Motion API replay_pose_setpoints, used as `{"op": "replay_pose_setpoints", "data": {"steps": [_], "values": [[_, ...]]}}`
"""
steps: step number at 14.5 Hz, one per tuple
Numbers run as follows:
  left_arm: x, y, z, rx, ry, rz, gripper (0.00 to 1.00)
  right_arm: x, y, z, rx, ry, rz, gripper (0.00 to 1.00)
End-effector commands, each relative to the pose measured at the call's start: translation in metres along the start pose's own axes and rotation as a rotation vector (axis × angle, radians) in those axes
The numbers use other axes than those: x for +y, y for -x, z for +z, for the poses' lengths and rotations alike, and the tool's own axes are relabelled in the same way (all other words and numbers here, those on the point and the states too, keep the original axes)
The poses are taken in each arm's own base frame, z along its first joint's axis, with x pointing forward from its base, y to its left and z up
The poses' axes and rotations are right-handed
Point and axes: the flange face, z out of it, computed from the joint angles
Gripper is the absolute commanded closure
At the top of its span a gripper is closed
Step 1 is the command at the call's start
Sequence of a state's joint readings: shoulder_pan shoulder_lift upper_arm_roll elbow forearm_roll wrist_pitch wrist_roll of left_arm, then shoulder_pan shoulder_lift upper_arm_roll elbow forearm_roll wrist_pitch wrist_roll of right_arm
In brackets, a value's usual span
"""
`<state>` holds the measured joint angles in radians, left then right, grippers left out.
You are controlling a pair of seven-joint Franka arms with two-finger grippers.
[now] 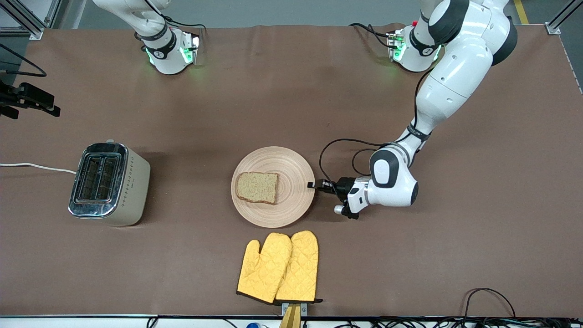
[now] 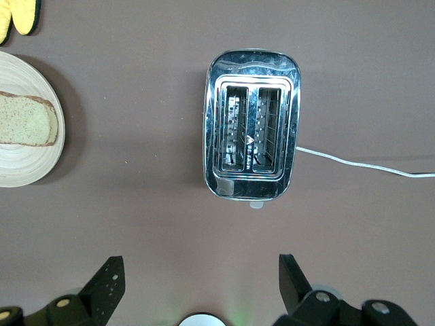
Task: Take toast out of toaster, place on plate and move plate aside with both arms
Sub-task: 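Move the left gripper to the plate rim and grasp it, then slide the plate with toast away from the toaster with the left gripper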
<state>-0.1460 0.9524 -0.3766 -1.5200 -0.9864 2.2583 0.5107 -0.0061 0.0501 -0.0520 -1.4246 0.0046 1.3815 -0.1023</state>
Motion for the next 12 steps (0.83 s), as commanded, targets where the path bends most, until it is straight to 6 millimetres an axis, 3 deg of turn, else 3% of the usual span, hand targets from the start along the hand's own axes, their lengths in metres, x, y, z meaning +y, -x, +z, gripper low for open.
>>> {"op": "replay_pose_setpoints", "data": {"steps": [1, 5, 7, 10, 12], "values": [[0.008, -0.002, 0.012, 0.014, 0.011, 0.014, 0.93, 0.0, 0.011, -0.005, -0.006, 0.023, 0.017, 0.0], [0.017, -0.011, -0.006, 0.052, 0.03, 0.012, 0.98, 0.004, 0.01, -0.004, -0.002, 0.021, 0.024, 0.0], [0.044, -0.017, -0.031, 0.076, 0.029, 0.056, 0.99, 0.004, 0.009, -0.006, 0.005, 0.022, 0.024, 0.0], [0.055, -0.023, -0.095, 0.075, 0.079, 0.057, 0.99, 0.005, 0.01, -0.01, 0.006, 0.028, 0.015, 0.0], [0.054, -0.025, -0.151, 0.054, 0.115, 0.074, 0.99, 0.0, 0.012, -0.021, 0.032, 0.031, 0.015, 0.0]]}}
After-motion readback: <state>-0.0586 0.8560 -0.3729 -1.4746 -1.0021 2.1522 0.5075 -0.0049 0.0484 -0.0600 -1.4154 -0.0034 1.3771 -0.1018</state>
